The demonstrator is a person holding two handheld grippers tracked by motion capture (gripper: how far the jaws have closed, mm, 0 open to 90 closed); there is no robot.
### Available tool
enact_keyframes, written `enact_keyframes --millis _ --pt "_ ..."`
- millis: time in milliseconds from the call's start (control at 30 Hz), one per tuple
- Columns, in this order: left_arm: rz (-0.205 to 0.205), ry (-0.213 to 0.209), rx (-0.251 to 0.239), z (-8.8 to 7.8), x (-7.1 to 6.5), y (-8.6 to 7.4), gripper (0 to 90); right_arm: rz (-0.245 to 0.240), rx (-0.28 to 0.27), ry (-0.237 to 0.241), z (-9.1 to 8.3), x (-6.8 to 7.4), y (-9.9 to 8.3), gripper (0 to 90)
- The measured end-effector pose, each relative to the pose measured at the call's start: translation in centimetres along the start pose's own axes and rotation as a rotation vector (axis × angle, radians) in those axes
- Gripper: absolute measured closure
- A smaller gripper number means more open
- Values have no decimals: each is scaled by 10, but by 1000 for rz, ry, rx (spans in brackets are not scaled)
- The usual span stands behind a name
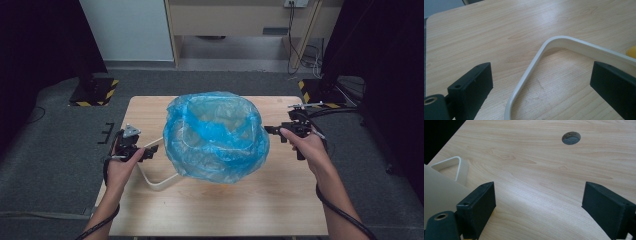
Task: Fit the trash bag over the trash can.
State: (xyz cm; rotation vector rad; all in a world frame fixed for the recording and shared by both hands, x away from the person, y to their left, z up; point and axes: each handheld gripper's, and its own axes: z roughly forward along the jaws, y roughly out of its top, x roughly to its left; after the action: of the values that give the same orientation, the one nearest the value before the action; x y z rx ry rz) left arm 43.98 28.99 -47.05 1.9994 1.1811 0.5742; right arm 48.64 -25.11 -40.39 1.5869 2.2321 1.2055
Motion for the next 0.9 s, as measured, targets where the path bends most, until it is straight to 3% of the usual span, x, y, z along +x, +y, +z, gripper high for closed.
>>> enact_keyframes --millis 133,367,667,900 --pt "-4 -6 7 4 1 -1 38 4 -7 20 7 -7 -17 81" --pt "15 -5 21 8 1 0 34 26 -19 12 18 -16 -43 76" --pt "22 12 47 16 4 -2 32 56 -7 -10 29 -27 -70 69" --pt "20 29 64 23 7 -5 40 63 33 -58 42 -40 -92 67"
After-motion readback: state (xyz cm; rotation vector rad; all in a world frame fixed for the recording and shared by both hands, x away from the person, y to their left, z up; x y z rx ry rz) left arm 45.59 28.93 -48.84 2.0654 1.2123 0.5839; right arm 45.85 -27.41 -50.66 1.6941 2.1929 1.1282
